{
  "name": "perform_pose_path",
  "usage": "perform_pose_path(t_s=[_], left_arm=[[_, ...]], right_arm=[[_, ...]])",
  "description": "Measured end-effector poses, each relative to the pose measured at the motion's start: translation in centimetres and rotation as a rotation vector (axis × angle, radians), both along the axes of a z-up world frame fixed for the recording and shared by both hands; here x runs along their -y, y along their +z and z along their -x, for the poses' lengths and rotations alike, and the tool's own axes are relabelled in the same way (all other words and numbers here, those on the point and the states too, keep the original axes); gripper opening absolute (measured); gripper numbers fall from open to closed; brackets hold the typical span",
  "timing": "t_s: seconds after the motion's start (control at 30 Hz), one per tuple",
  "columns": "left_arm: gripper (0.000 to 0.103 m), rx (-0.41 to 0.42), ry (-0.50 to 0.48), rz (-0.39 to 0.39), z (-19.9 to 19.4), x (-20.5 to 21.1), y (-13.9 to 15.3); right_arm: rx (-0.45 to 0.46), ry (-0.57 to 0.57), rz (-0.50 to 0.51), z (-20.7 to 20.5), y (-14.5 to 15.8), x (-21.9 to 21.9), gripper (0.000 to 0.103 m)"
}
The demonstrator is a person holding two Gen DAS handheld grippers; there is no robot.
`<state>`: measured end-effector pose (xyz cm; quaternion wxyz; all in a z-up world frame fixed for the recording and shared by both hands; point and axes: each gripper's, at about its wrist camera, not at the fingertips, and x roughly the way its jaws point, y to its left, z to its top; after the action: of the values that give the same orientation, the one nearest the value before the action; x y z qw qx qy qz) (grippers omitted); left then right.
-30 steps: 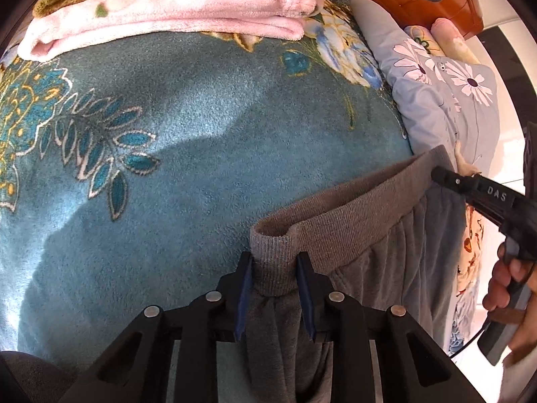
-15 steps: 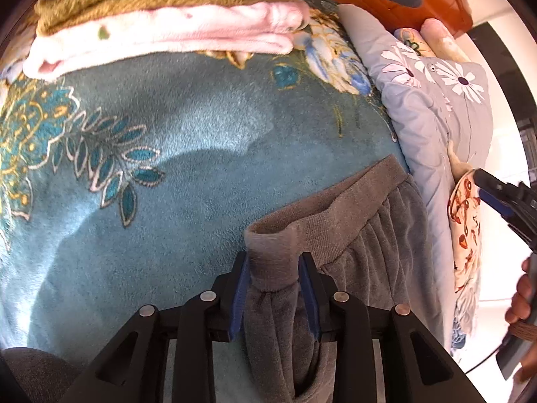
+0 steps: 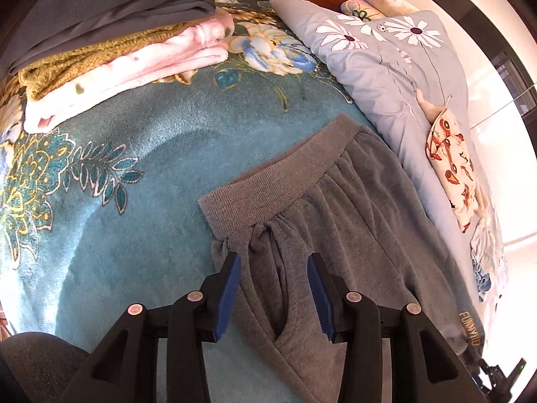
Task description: Fold clothes
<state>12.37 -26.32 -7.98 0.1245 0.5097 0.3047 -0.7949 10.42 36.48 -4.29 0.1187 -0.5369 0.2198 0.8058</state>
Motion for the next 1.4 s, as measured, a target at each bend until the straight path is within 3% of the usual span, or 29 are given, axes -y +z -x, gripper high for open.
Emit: perform_pose_path(t_s=[0.07, 0.17, 0.27, 0.37, 0.63, 0.7, 0.77, 0.83, 0.93, 1.13, 1.3, 1.4], left_arm=[[0.047, 0.014, 0.0, -0.003, -0.2, -0.3, -0.2], [0.047, 0.031, -0.004, 0.011, -0.5, -0.9, -0.2], [0.048, 0.037, -0.006, 0.023, -0.9, -1.4, -0.1], [0.048, 0.04, -0.004, 0.029, -1.0, -1.7, 0.0], [0.048, 0.054, -0.015, 0.046, -1.2, -2.3, 0.1], [0.048, 0.053, -0.008, 0.041, -1.4, -2.1, 0.1], [0.049, 0.055, 0.0, 0.033, -1.4, -2.0, 0.0], [0.049, 0.06, 0.006, 0.023, -1.4, -1.9, -0.1], [0.049, 0.061, 0.011, 0.015, -1.3, -1.8, -0.2], [0.05, 0.076, 0.001, 0.019, -1.0, -2.1, -0.5], [0.05, 0.072, 0.017, 0.022, -1.2, -1.8, -0.3], [0.051, 0.066, 0.046, 0.001, -1.5, -1.3, -0.4]], right_arm=[[-0.01, -0.166, 0.077, -4.0, -1.2, -4.8, 0.06], [-0.008, -0.305, 0.164, -7.5, -3.1, -8.4, 0.06], [-0.023, -0.343, 0.204, -8.8, -4.3, -9.5, 0.06], [-0.045, -0.305, 0.228, -8.8, -4.9, -8.7, 0.06], [-0.074, -0.118, 0.124, -5.0, -5.4, -4.5, 0.058], [-0.058, -0.101, 0.126, -4.4, -5.6, -4.1, 0.045], [-0.031, -0.078, 0.111, -3.8, -5.6, -3.8, 0.015], [-0.008, -0.039, 0.062, -3.3, -5.0, -3.8, 0.005], [-0.008, 0.005, -0.024, -2.6, -2.6, -4.8, 0.005], [-0.067, -0.119, -0.205, -0.7, 3.3, -11.3, 0.004], [-0.023, -0.109, -0.221, 0.8, 3.3, -12.2, 0.004], [0.033, -0.099, -0.241, -0.2, 2.0, -12.2, 0.004]])
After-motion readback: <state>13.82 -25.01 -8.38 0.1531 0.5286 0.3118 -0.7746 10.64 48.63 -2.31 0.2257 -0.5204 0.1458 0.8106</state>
